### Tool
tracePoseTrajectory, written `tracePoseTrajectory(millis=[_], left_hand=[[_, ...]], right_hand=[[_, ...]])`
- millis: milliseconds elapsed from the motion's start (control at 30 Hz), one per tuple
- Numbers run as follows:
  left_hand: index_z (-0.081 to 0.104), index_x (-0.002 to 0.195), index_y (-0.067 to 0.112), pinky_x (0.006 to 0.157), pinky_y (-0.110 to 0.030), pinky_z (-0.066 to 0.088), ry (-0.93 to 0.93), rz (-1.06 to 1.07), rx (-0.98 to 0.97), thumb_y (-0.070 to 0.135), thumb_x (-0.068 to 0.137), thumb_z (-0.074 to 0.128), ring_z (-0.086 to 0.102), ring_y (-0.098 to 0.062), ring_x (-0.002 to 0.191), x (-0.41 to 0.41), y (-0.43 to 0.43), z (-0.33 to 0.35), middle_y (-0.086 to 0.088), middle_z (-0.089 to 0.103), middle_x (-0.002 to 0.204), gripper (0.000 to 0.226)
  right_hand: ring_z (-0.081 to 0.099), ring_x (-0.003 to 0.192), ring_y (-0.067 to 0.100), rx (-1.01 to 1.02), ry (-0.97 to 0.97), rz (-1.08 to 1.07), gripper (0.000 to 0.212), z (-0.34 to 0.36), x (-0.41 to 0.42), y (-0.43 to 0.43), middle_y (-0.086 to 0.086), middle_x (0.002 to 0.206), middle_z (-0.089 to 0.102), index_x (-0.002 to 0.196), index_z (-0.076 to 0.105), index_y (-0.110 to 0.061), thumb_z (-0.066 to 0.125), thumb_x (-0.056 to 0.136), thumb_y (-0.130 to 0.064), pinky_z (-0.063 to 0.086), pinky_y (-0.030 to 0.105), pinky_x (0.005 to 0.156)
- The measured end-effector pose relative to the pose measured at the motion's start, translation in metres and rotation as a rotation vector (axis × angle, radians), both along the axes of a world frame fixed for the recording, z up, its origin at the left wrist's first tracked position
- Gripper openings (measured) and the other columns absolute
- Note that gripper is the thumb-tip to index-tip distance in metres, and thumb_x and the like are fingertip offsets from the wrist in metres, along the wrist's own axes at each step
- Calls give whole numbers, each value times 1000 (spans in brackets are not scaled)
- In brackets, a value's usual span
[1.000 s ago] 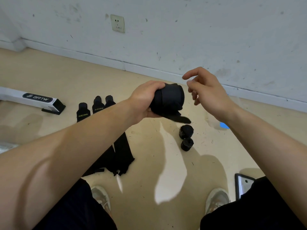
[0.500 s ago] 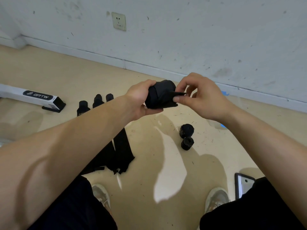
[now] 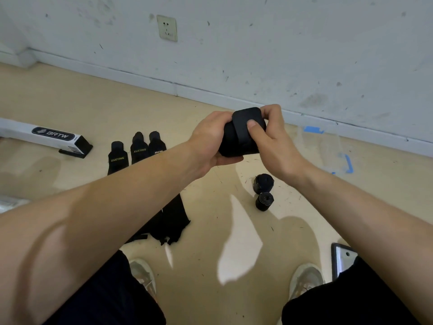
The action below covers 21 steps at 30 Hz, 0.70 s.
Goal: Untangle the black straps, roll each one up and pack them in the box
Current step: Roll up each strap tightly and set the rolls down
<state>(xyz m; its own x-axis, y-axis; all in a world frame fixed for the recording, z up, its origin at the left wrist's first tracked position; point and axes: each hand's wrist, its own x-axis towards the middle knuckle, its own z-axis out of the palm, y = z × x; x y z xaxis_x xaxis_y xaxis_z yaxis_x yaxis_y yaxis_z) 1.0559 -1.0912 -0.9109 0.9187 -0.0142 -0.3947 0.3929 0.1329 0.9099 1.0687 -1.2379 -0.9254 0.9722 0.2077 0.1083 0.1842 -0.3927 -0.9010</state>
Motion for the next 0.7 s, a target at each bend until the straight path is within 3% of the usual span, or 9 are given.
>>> tracePoseTrajectory(millis=[67,167,267,333,467,500,600,700], left_hand=[[67,122,20,77,-47,65,-6,18,12,33,101,54,74,-33,101,-3,-3,0,-8,69,116,28],[65,122,20,73,-43,65,2,51,16,40,103,50,74,-31,102,-8,-10,-1,-10,68,122,32],[54,124,25,67,-37,64,-61,62,59,57,101,50,73,-25,97,-14,-22,-4,-5,67,121,40],[47,123,27,61,-33,62,-163,90,129,56,99,56,72,-24,94,-17,-29,-10,-3,65,120,39],[50,117,27,52,-29,54,-217,200,226,51,99,58,70,-26,89,-14,-34,-22,-2,66,109,31],[51,116,26,51,-29,53,-222,204,247,50,99,57,70,-26,84,-13,-35,-24,-3,67,105,30],[52,116,21,49,-30,52,-230,177,293,50,101,54,67,-27,73,-10,-41,-25,-6,66,99,32],[53,112,23,55,-38,58,-235,135,368,56,98,52,70,-31,78,-6,-46,-22,-6,66,99,36]], right_hand=[[56,103,14,63,36,-26,29,-2,-3,3,-2,116,52,126,36,-25,41,99,-35,48,33,89],[56,94,5,92,96,-84,31,-4,-4,4,-13,105,56,137,41,-21,39,107,-29,51,36,90],[58,95,6,139,89,-135,28,-5,-5,6,-8,108,59,132,45,-19,39,107,-29,49,30,83],[63,100,10,191,96,-163,24,-7,-6,9,-3,110,63,127,45,-19,40,106,-31,53,32,83],[62,89,1,224,116,-238,16,-9,-10,17,-7,103,62,119,45,-21,41,106,-31,51,16,66],[62,88,2,210,116,-266,16,-10,-10,17,-7,102,62,117,45,-21,42,106,-32,52,18,67],[64,91,13,216,190,-338,17,-8,-4,12,-6,99,60,109,47,-23,46,103,-39,61,45,81],[66,96,20,266,314,-372,26,-4,-1,5,-3,103,61,108,50,-23,50,100,-48,63,51,77]])
